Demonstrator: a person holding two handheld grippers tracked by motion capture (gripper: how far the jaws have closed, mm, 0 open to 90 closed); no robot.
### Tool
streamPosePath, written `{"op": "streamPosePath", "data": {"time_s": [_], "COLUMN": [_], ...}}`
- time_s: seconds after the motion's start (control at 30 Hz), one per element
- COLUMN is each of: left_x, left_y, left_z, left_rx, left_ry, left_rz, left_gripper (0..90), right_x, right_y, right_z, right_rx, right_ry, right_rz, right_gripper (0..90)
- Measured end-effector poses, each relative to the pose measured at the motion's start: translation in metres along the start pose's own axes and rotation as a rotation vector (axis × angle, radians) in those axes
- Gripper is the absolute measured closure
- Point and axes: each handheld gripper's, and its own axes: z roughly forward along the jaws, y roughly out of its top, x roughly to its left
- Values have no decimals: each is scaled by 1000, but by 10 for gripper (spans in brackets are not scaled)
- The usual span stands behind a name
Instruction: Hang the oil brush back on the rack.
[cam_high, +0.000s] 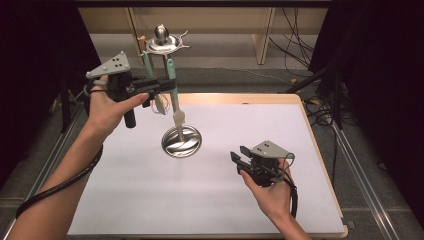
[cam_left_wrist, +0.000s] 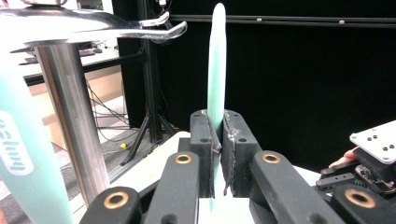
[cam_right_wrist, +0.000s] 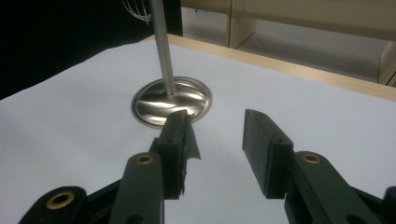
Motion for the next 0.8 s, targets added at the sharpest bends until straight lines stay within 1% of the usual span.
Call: {"op": "streamPosePath", "data": {"time_s": [0.07,0.1,0.3,0.37,0.43,0.47,0.5,0.53,0.57,0.6,0.8], "left_x": [1,1,3,4,4,5,5,5,6,7,9], "left_y": [0,0,1,1,1,1,1,2,2,2,1], "left_z": [0,1,2,2,2,1,1,1,0,0,0], "left_rx": [0,0,-2,0,0,1,1,1,1,2,2], "left_ry": [0,-1,-3,-2,-1,0,1,3,3,2,2], "left_rz": [-5,-9,-17,-19,-18,-19,-21,-20,-20,-22,-30], "left_gripper": [830,830,830,830,830,830,830,830,830,830,830], "right_x": [0,1,0,1,0,-1,-2,0,0,-2,-3], "right_y": [0,0,0,0,0,0,0,0,0,0,0], "right_z": [0,0,0,0,0,1,1,0,-1,0,0], "right_rx": [-1,3,-4,-2,-5,-9,-14,-4,0,-5,-14], "right_ry": [2,1,2,1,2,7,3,-1,-5,1,0], "right_rz": [1,11,1,5,0,-12,-32,7,8,-13,-17], "right_gripper": [611,611,613,612,612,612,612,612,612,612,613]}}
